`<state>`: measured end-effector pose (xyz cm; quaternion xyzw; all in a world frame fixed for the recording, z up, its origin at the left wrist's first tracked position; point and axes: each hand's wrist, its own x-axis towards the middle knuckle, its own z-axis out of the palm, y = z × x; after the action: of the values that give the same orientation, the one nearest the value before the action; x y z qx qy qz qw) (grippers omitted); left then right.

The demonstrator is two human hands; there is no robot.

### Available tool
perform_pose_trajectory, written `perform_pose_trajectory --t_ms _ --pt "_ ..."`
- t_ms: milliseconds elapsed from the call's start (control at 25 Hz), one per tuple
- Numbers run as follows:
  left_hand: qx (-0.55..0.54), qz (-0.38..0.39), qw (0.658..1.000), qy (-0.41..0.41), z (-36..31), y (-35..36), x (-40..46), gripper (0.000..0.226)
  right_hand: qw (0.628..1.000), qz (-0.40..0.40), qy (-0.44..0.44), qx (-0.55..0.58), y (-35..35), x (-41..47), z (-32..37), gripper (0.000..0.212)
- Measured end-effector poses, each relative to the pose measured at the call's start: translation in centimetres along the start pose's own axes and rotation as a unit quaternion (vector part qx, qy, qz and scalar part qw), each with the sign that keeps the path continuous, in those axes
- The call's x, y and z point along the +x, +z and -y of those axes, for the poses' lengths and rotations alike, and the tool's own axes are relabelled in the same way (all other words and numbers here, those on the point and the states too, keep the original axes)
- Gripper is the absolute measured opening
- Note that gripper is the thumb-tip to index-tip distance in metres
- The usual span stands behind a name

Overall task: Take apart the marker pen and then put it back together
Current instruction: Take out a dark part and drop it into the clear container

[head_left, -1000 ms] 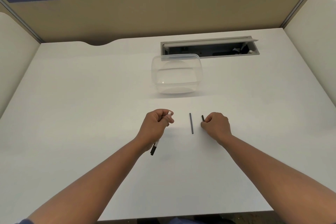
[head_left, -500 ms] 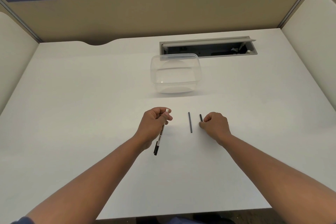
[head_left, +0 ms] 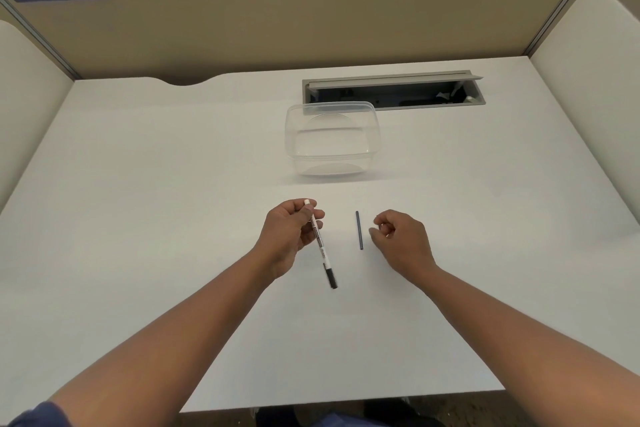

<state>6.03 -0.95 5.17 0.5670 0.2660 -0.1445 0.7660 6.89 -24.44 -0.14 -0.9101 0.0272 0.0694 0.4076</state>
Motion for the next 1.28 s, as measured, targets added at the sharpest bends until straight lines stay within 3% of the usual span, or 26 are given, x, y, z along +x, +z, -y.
perform_pose_trajectory --t_ms 120,240,440,520,600,720,840,960,1040,1160,1280 --pt "-0.112 -0.009 0.993 -0.032 -0.1 0.6 0.1 0.004 0.991 0.090 -0.012 0.097 0.2 -1.1 1.1 0.032" --pt "-0.157 -0.003 0.987 -0.036 0.4 1.1 0.1 0.005 0.959 0.152 -0.001 0.241 0.5 -2.0 2.4 0.043" --pt "-0.166 0.007 0.985 -0.052 1.8 1.2 -0.1 0.003 0.888 0.139 0.087 0.429 0.3 -1.8 3.8 0.022" --pt "-0.100 0.019 0.994 -0.051 2.3 0.9 -0.2 0.008 0.868 0.128 0.114 0.466 0.2 -1.3 4.0 0.016" --pt "0.044 0.022 0.999 -0.020 2.9 0.4 -0.4 0.014 0.867 0.116 0.128 0.468 0.3 -1.0 4.1 0.013" --pt "0.225 0.039 0.972 0.054 3.6 -0.4 -0.5 0.017 0.875 0.104 0.139 0.453 0.5 -0.9 4.2 0.009" --pt "0.392 0.076 0.912 0.090 2.9 -0.7 0.0 0.018 0.879 0.075 0.135 0.451 0.5 -0.5 4.3 0.005" --pt "0.655 0.066 0.746 0.105 2.0 -1.7 1.4 0.088 0.905 0.036 0.114 0.409 0.5 0.2 4.3 0.002" --pt "0.743 0.092 0.659 0.076 1.5 -2.3 2.1 0.123 0.924 0.032 0.093 0.370 0.7 0.6 4.2 0.003" --pt "0.786 0.100 0.609 0.048 1.0 -3.0 3.1 0.145 0.939 0.040 0.068 0.335 1.2 1.1 4.1 0.005" --pt "0.779 0.097 0.619 0.016 0.4 -3.6 3.9 0.151 0.954 0.040 0.045 0.293 1.8 1.4 4.0 0.004"
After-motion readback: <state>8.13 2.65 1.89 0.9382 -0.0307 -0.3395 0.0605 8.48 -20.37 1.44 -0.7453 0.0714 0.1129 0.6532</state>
